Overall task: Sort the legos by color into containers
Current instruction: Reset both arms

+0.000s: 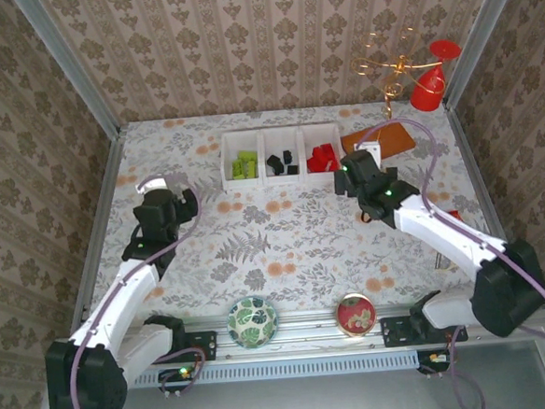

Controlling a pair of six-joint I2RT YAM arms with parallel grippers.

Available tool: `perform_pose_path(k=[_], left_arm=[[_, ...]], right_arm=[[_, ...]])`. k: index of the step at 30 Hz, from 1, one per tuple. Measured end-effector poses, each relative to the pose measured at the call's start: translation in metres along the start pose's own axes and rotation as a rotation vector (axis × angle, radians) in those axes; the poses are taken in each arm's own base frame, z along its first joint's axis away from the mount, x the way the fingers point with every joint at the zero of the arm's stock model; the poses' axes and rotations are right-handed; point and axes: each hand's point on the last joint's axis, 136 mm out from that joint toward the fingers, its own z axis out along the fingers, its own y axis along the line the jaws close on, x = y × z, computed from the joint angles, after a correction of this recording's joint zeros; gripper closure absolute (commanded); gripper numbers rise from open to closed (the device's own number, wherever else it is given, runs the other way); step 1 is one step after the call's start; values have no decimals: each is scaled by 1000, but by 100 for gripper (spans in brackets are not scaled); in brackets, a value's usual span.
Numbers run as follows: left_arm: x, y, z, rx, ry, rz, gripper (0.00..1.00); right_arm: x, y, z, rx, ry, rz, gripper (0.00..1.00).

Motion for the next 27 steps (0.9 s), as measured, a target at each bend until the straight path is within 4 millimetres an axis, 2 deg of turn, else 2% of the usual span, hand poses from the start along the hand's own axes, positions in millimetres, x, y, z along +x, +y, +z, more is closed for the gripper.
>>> perform_pose_path(k=[7, 14, 19, 27], left_arm=[[18, 22, 7, -67, -78, 103, 0], [33, 44, 32, -102, -102, 149, 0], [38, 47, 50, -64, -111, 156, 0], [37, 30, 66, 29, -150, 210, 0]], right_arm=[[-4, -57, -22, 148, -117, 90, 0], [7, -94, -18, 213, -193, 153, 0], [16, -107, -7, 227, -214, 153, 0], [22, -110, 12, 188, -235, 142, 0]])
